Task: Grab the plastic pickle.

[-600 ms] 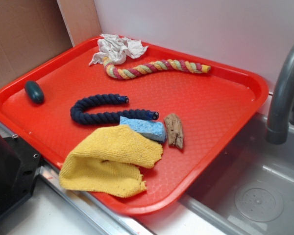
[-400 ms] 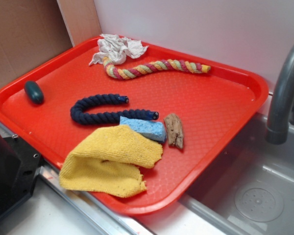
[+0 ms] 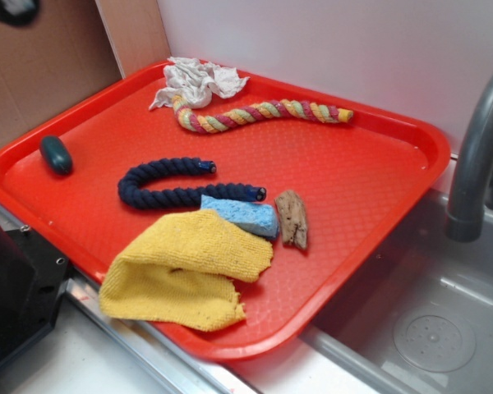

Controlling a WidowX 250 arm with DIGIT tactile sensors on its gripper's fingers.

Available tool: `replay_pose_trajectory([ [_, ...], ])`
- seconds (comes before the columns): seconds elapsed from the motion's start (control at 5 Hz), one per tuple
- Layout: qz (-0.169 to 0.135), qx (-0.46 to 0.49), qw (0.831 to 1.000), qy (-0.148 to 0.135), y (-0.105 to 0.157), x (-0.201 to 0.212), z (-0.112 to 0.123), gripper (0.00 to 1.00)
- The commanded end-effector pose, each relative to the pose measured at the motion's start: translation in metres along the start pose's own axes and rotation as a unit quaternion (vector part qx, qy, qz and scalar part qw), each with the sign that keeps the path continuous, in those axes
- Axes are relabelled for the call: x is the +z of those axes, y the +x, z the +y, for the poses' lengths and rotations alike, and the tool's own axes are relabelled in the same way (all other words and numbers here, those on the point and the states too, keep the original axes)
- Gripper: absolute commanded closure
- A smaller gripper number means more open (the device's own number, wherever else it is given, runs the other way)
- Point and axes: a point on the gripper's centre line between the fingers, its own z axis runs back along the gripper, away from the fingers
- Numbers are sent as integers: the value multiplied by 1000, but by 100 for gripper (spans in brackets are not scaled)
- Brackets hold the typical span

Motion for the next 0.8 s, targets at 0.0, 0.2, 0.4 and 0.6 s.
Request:
replay_pose_trajectory([
  [0.0, -95, 243, 965, -10, 49, -36, 38, 0],
  [0.2, -138, 362, 922, -5, 49, -54, 58, 0],
  [0.4, -114, 474, 873, 17, 42, -73, 82, 0],
  [0.6, -87, 504, 859, 5, 38, -100, 94, 0],
])
